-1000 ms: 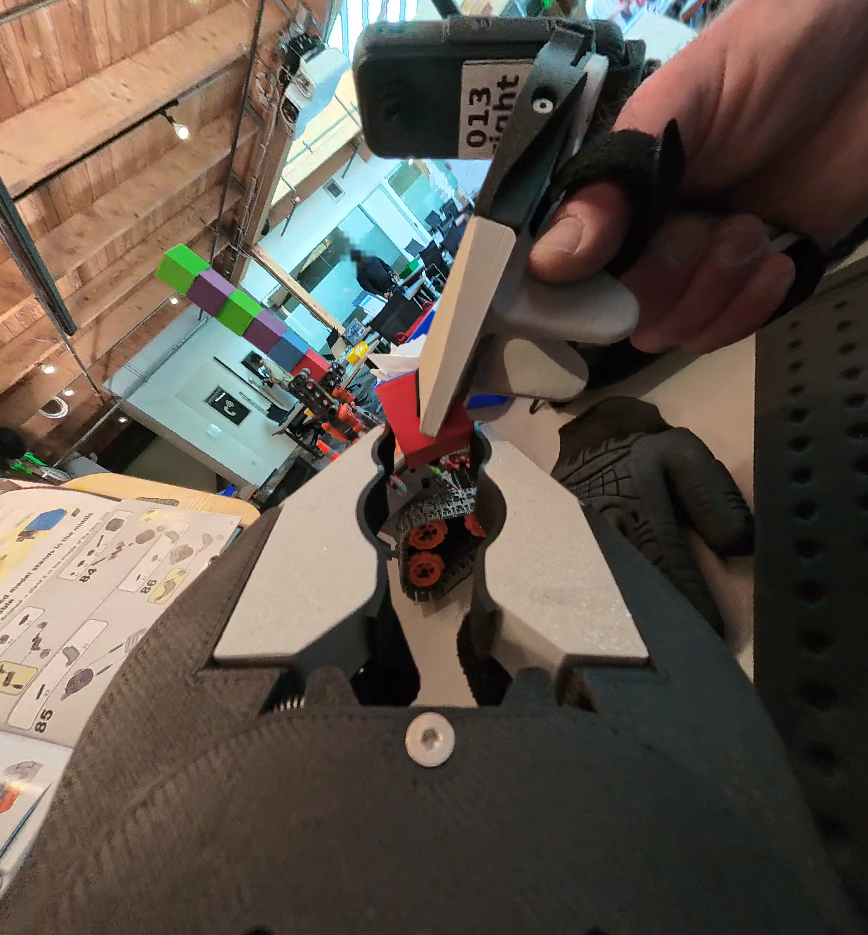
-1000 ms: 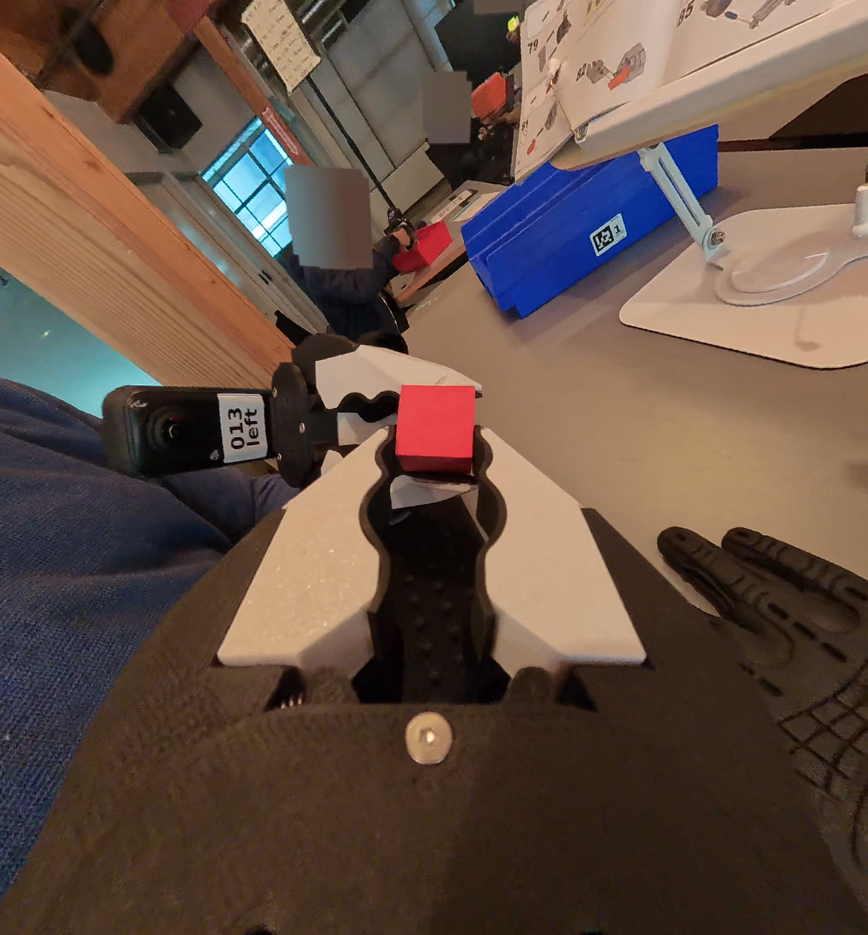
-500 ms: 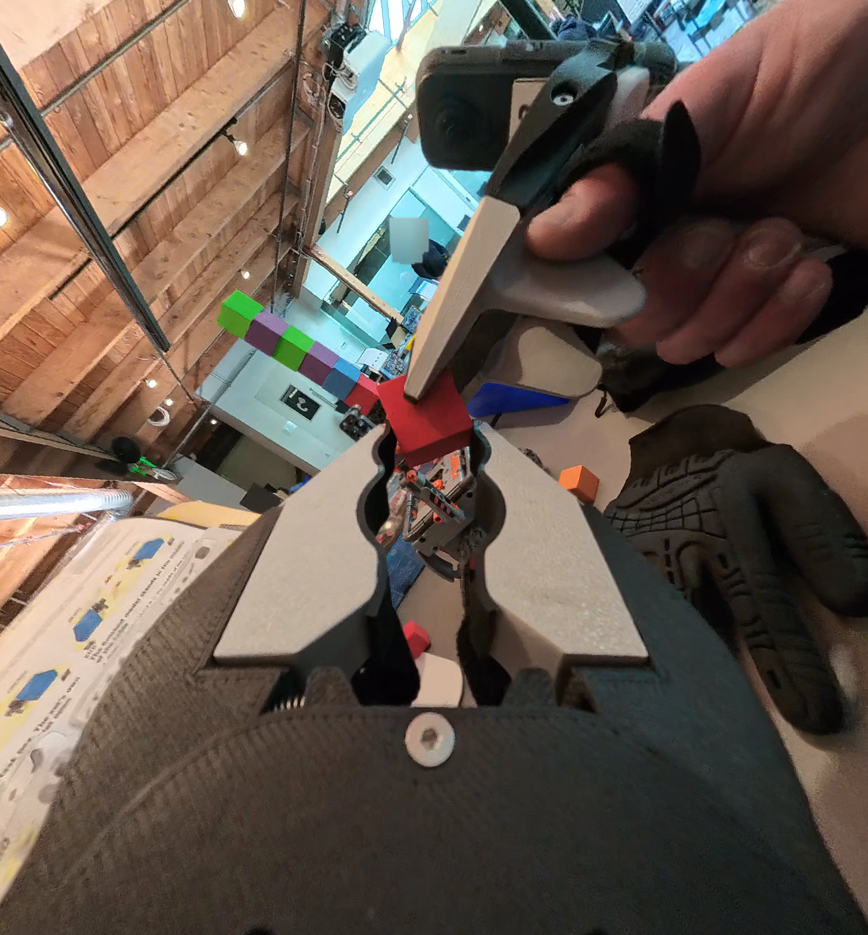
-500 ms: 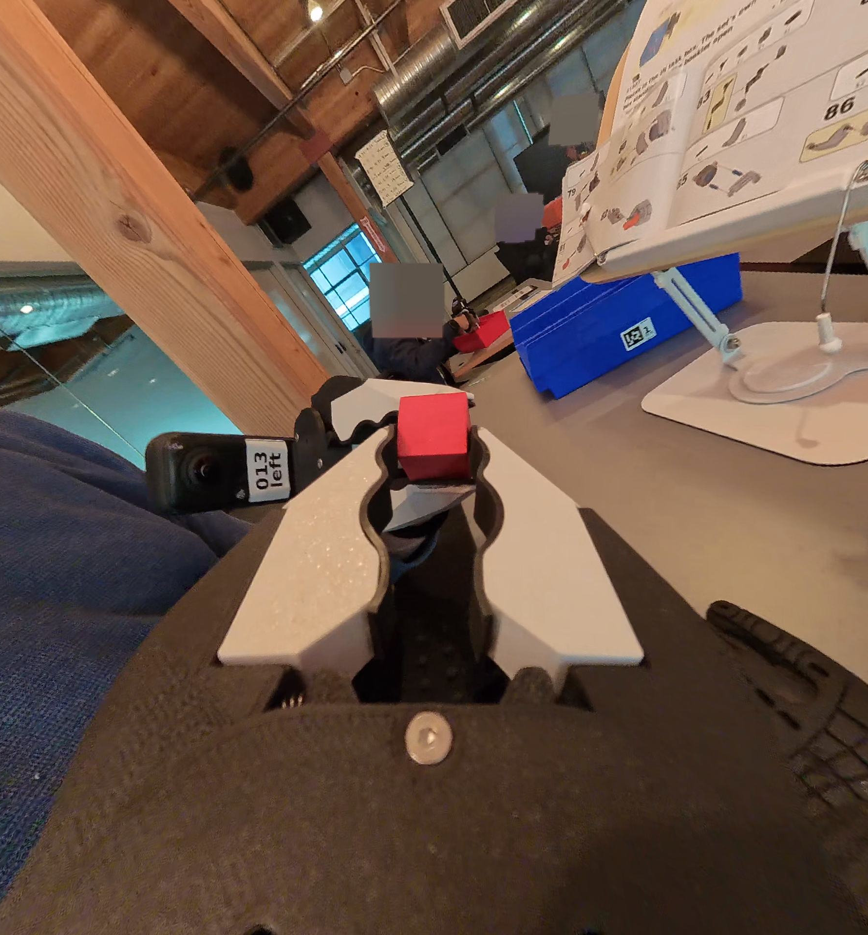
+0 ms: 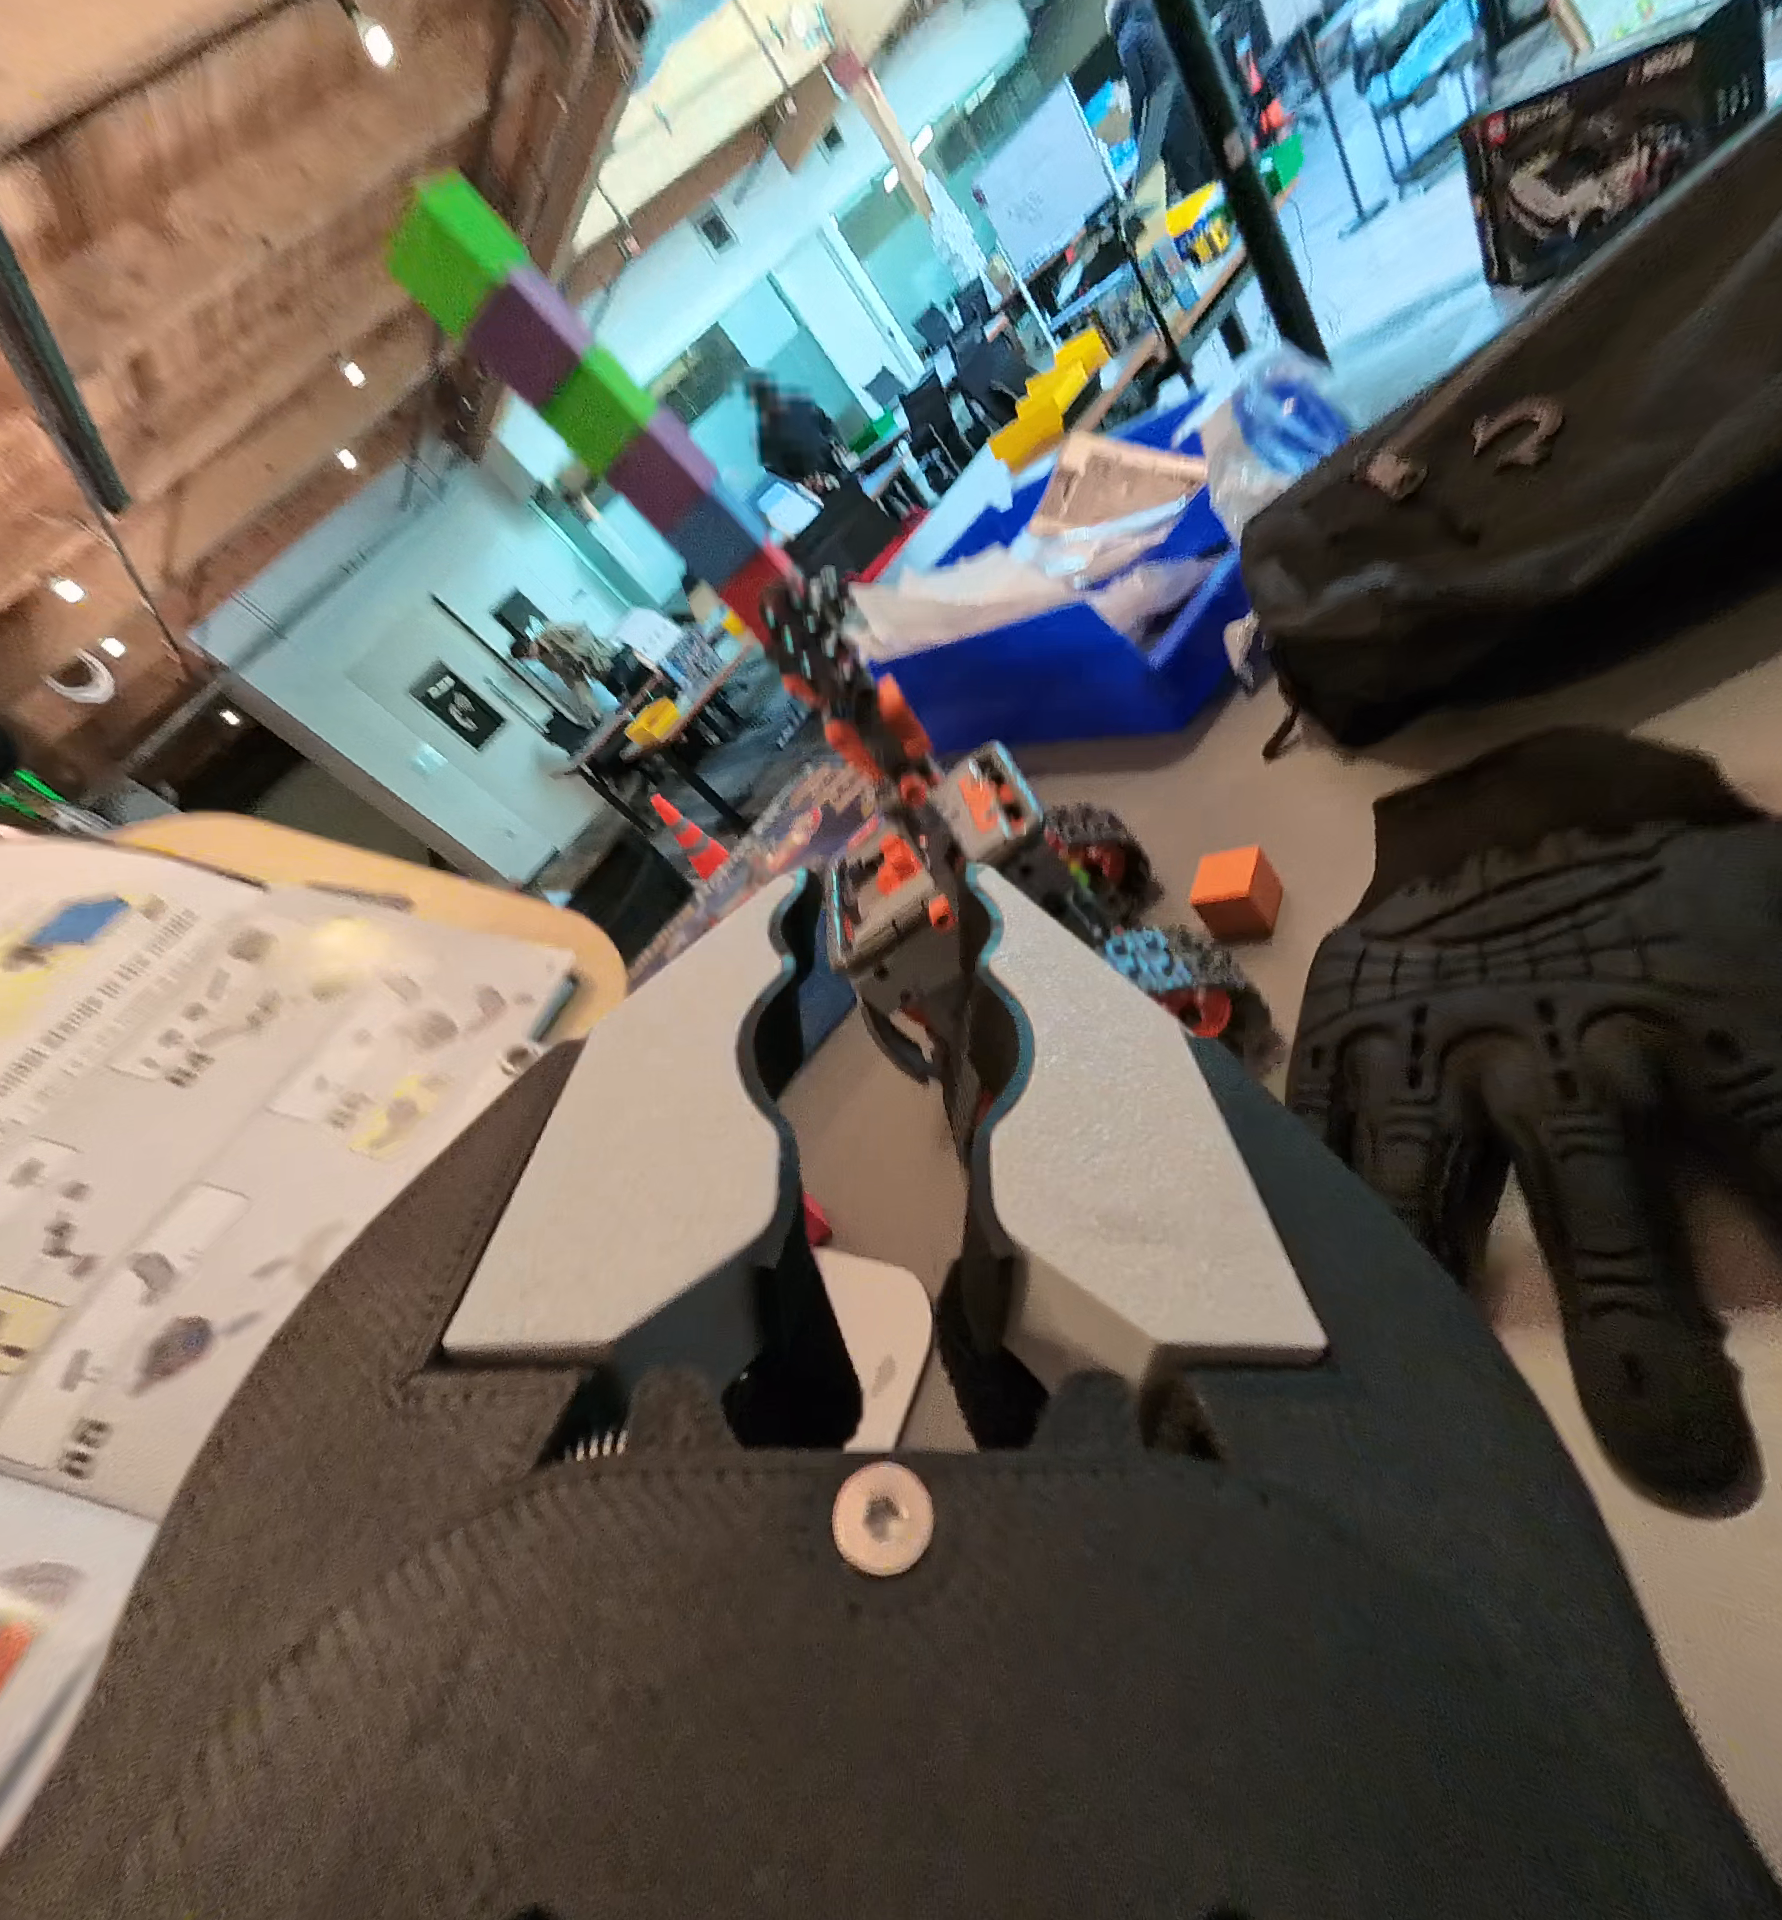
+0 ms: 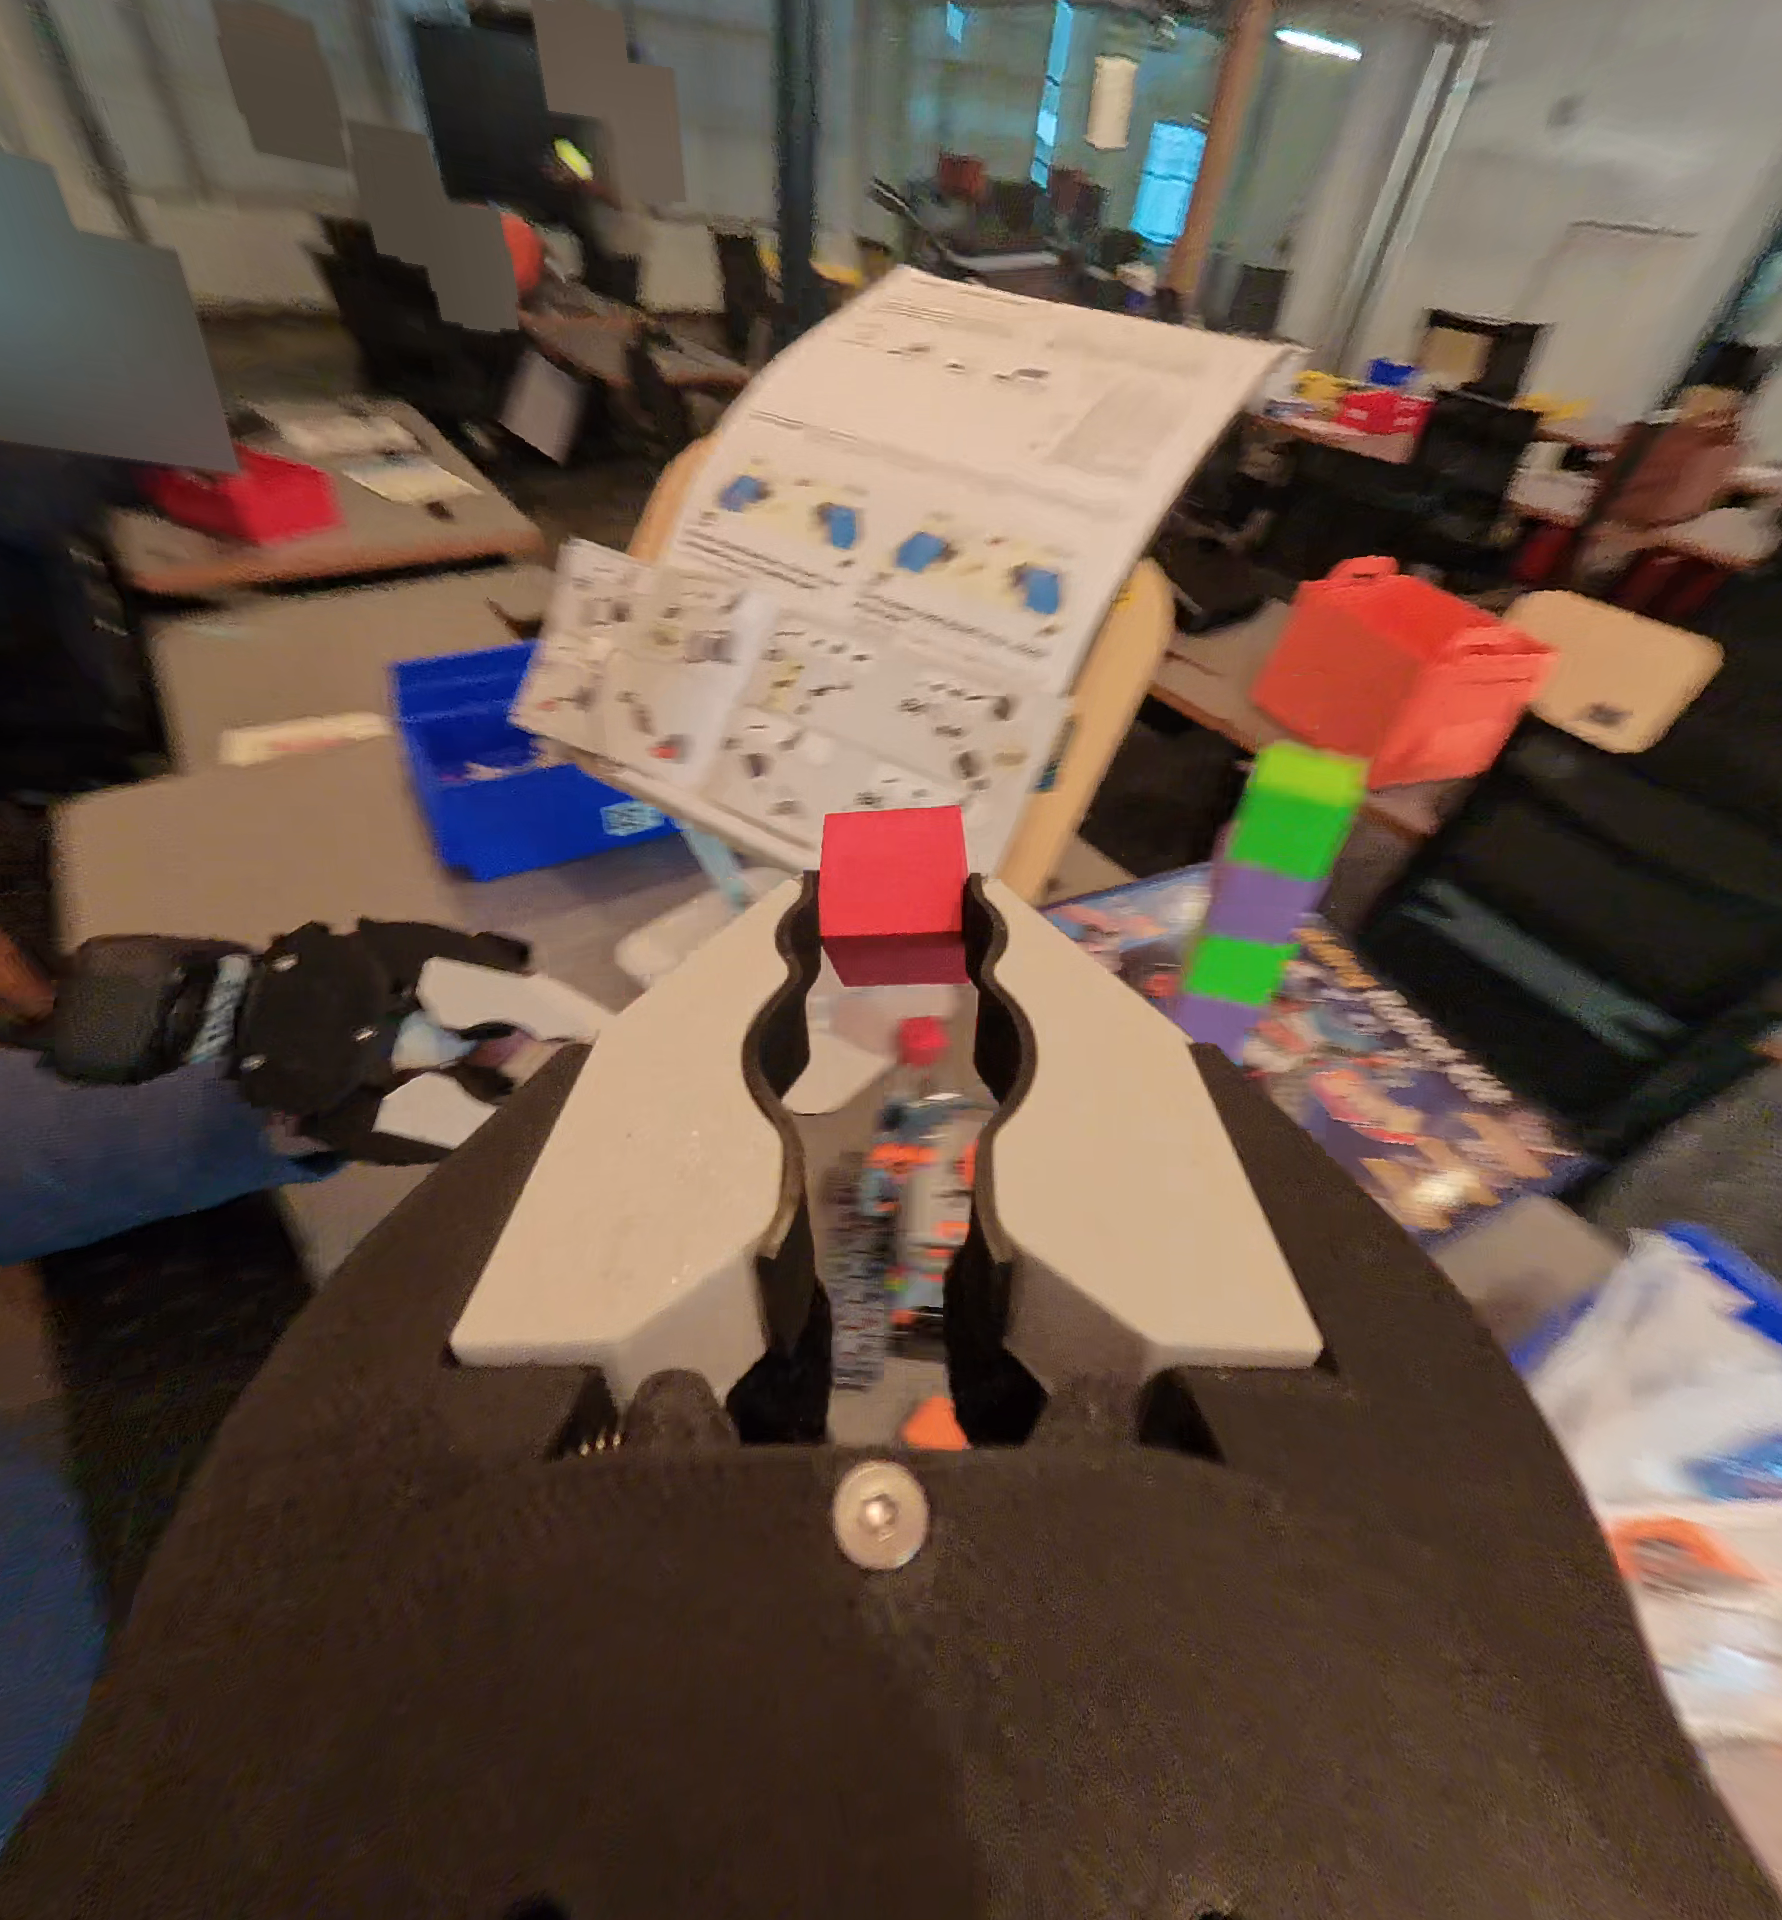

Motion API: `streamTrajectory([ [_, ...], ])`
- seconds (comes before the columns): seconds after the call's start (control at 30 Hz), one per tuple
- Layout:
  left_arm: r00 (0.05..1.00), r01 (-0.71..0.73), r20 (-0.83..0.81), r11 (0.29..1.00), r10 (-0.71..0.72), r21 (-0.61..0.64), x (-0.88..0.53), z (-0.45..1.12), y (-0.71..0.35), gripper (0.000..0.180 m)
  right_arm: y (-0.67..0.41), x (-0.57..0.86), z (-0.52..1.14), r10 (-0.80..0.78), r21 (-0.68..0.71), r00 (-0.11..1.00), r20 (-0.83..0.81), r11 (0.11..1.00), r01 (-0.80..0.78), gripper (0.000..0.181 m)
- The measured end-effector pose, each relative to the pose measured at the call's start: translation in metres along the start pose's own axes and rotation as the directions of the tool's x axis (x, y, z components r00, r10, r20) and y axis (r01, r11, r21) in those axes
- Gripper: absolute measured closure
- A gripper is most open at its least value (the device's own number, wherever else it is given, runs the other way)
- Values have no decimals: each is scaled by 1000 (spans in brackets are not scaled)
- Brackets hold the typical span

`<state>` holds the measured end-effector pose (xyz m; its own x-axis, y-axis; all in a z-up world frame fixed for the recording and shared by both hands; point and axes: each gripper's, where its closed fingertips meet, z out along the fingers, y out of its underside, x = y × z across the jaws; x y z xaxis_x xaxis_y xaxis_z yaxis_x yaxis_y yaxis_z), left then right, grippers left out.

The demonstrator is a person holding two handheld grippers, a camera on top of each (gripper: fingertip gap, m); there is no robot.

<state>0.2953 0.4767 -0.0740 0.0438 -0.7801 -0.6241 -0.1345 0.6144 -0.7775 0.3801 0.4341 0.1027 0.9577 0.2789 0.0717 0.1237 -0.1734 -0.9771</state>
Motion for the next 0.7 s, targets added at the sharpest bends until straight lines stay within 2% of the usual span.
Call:
streamTrajectory([
  [0.07, 998, 45, -51, 997, -48, -56, 8, 10, 27, 155, -22, 29, 7, -72, -69, 991, -116, 996, 64, 155],
  [0.2, 977, 167, -113, 981, -178, -99, 25, 19, 55, 156, -38, 71, 30, -106, -229, 975, -193, 972, 61, 155],
  [0.37, 964, 217, -148, 975, -221, -45, 34, 18, 46, 160, -29, 95, 57, -86, -399, 978, -188, 917, 4, 155],
  [0.7, 940, 294, -161, 954, -300, -59, 33, 18, 57, 160, -22, 112, 73, 10, -489, 978, -207, 865, -112, 155],
])
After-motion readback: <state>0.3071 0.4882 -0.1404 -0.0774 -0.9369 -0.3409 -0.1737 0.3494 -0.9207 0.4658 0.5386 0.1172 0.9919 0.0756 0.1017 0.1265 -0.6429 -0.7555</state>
